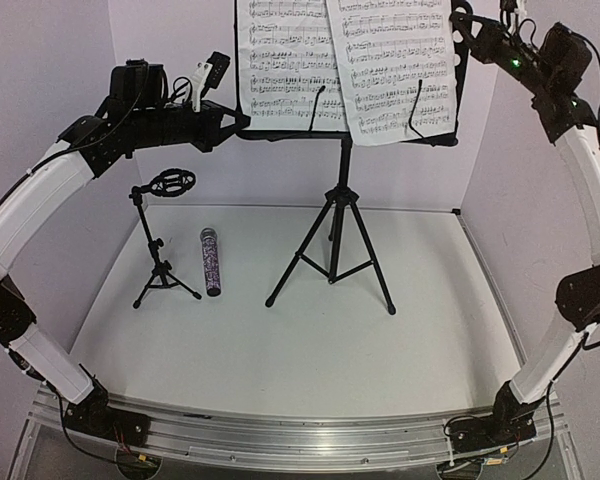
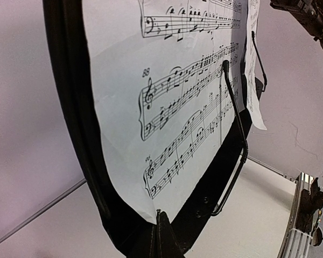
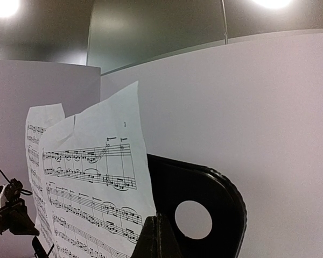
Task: Set up the instrument practice props
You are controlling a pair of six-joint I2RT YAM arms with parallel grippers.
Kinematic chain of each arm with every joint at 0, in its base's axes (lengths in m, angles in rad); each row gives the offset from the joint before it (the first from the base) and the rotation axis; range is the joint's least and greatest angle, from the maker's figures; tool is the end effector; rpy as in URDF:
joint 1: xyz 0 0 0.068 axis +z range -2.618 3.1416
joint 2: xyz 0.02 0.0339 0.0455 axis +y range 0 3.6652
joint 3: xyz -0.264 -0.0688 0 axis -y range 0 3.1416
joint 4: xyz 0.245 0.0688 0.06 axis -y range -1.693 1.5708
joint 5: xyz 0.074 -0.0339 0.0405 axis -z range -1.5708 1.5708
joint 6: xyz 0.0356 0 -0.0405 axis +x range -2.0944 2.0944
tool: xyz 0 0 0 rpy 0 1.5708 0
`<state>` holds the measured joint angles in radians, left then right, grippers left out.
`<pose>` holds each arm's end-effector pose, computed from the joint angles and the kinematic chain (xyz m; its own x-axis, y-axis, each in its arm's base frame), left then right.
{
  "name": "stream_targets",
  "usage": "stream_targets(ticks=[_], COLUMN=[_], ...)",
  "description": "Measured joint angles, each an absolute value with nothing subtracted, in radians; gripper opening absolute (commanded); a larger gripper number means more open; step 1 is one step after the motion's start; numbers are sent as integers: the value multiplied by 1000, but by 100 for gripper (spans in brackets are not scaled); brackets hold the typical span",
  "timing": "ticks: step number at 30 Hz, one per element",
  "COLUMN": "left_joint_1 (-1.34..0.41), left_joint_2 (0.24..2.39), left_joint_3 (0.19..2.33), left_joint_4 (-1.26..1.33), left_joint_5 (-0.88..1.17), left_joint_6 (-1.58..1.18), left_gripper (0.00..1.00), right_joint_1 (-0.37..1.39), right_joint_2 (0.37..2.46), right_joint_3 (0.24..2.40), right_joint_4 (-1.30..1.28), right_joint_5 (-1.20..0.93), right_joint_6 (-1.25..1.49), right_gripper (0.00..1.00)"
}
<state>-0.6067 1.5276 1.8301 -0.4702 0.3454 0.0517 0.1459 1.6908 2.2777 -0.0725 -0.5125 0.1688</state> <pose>0.2647 -0.1984 0.4896 -0.0950 0.1252 -0.9876 0.8167 0.5770 -0.0055 0.3079 0.0629 0.6129 0.3876 0.2049 -0.8987 -0.6230 0.7768 -0.0916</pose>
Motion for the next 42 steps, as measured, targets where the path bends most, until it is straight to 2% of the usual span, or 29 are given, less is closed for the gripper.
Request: stream_targets(ticks=[20,26,30,38,42], left_joint_1=[-606,-607,-607,-607,-607], left_joint_2=[1527,1527,1527,1527,1527], left_joint_3=[1809,1808,1808,1808,1808], left_joint_4=[-453,-453,-453,-453,-453], left_joint_5=[345,345,345,346,346], left_joint_6=[52,52,52,52,52], left_gripper=[0,0,0,0,0], right_joint_1=[146,146,147,147,147], right_joint_2=[1567,1571,1591,1635,1658], right_joint_3=[2104,2114,2160,2246,2258], right_joint_4=[-52,-50,-46,-44,-46], right_joint_5=[-374,-436,-510,-613,-630], right_joint_6=[184,182,189,200,205], right_gripper=[0,29,41,53,54])
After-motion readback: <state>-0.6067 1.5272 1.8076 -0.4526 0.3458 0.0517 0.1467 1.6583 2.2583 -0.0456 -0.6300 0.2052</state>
